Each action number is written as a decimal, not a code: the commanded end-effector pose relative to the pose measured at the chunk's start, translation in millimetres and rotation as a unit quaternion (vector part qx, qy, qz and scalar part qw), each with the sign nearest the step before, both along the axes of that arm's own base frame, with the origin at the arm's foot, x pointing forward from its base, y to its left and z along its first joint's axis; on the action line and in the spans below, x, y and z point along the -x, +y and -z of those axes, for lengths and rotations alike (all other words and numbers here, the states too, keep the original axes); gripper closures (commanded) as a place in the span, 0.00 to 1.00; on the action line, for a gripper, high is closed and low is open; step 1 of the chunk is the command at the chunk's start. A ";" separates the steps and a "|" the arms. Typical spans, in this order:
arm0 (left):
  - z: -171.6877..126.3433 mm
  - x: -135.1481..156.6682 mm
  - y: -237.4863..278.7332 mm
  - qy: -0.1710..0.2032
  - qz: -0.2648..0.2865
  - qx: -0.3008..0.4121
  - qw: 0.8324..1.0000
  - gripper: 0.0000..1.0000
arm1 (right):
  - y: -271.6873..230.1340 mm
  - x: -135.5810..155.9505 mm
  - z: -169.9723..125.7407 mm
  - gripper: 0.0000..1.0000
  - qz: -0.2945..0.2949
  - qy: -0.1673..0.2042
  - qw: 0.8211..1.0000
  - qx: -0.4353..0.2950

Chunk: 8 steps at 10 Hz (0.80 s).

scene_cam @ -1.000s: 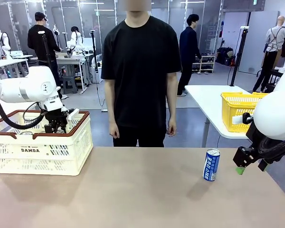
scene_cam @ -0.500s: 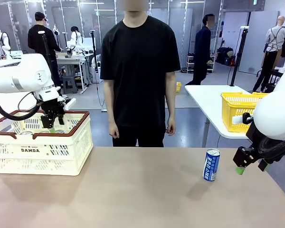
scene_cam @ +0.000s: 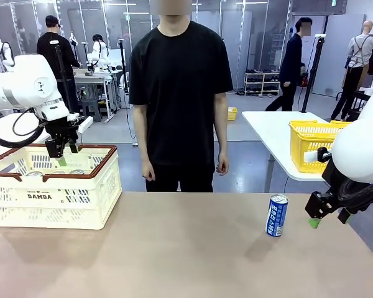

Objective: Place the drinks into the Shopping basket.
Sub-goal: Pick up one drink and place it into the Shopping basket.

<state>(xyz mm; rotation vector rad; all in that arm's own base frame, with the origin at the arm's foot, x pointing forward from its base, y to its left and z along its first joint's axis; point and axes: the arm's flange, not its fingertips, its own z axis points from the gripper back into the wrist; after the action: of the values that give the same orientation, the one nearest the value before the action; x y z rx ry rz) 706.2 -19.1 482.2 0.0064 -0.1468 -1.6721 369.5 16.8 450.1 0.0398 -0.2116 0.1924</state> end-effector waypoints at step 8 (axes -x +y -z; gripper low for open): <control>0.0 0.0 0.0 0.000 0.000 0.000 1.000 0.00 | -1.4 0.6 -0.4 0.16 0.000 -0.001 1.000 -0.001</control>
<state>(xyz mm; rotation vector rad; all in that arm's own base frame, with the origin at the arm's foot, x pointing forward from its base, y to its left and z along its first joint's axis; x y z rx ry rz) 704.2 -20.2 482.8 -0.0086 -0.1455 -1.6621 369.5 16.8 450.1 0.0398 -0.2116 0.1924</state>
